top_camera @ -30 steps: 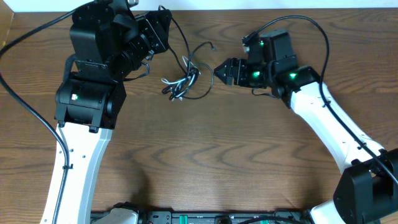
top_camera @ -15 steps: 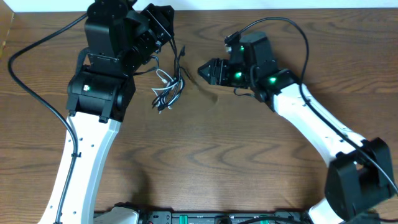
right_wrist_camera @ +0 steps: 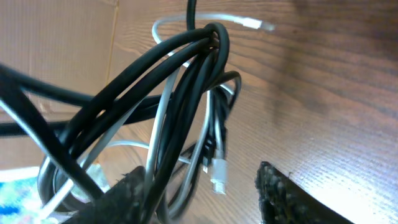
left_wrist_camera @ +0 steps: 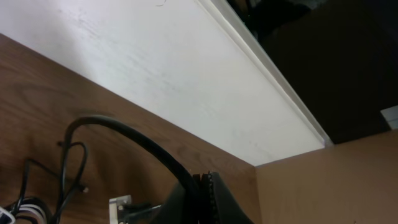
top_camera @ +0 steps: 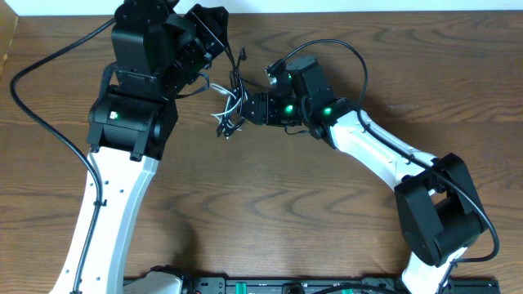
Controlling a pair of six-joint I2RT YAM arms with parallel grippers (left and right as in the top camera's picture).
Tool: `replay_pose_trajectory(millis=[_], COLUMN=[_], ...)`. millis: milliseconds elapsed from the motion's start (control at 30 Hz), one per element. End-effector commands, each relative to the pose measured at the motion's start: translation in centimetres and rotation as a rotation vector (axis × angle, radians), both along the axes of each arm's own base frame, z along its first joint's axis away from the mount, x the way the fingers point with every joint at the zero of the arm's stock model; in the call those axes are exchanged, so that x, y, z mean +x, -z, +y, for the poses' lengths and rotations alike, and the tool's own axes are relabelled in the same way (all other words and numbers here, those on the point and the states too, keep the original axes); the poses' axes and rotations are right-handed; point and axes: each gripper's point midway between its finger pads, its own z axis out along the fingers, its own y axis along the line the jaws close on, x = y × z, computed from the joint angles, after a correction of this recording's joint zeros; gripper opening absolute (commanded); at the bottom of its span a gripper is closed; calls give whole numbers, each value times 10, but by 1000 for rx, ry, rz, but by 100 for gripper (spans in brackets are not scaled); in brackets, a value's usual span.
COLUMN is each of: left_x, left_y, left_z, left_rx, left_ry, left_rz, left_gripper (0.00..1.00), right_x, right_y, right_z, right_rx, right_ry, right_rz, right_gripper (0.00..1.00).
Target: Untangle cables
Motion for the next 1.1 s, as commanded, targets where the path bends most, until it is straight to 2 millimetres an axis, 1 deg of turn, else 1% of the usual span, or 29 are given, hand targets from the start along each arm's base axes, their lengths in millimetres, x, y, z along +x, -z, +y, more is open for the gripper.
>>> replay_pose_trajectory(millis=[0,67,133,200,333,400,467,567,667,700,733,833,933,1067], left_x=[5,5,4,2,-4,-9,-13,-21,-28,-30,-31,-32,-32,-34], left_y=[-6,-13,-22,-30,-45,-52,-59,-72,-80,-80,-79,-69,-57,-42], left_z=[-1,-2,-2,-1,3,8,17,34,54,62,68,86,100,121], left_rx=[-11,-18,-26,-32,-42,-46,-48,-51,-47,-38,-29,-16,5,102], left_ry=[-6,-2,-2,-2,-7,-17,-35,-72,-118,-136,-149,-195,-230,-259], left_rz=[-25,-52,-83,-109,-153,-169,-187,-220,-236,-234,-230,-186,-140,-106], left_gripper=[7,7,7,7,7,8,7,7,7,7,7,7,8,7], right_x=[2,5,9,15,27,31,36,42,47,48,48,46,40,30], right_y=[-1,9,19,26,36,40,45,55,67,71,73,83,92,98], right_z=[0,-8,-16,-28,-53,-67,-85,-122,-166,-183,-194,-233,-272,-318], right_rx=[-5,-57,-112,-165,-243,-270,-299,-352,-436,-464,-484,-576,-694,-815], right_ry=[10,47,73,103,141,143,153,180,233,251,266,320,395,474], right_rz=[6,14,4,-14,-32,-35,-26,2,45,60,73,112,163,227], right_gripper=[41,27,9,1,1,1,1,1,1,1,1,1,1,1])
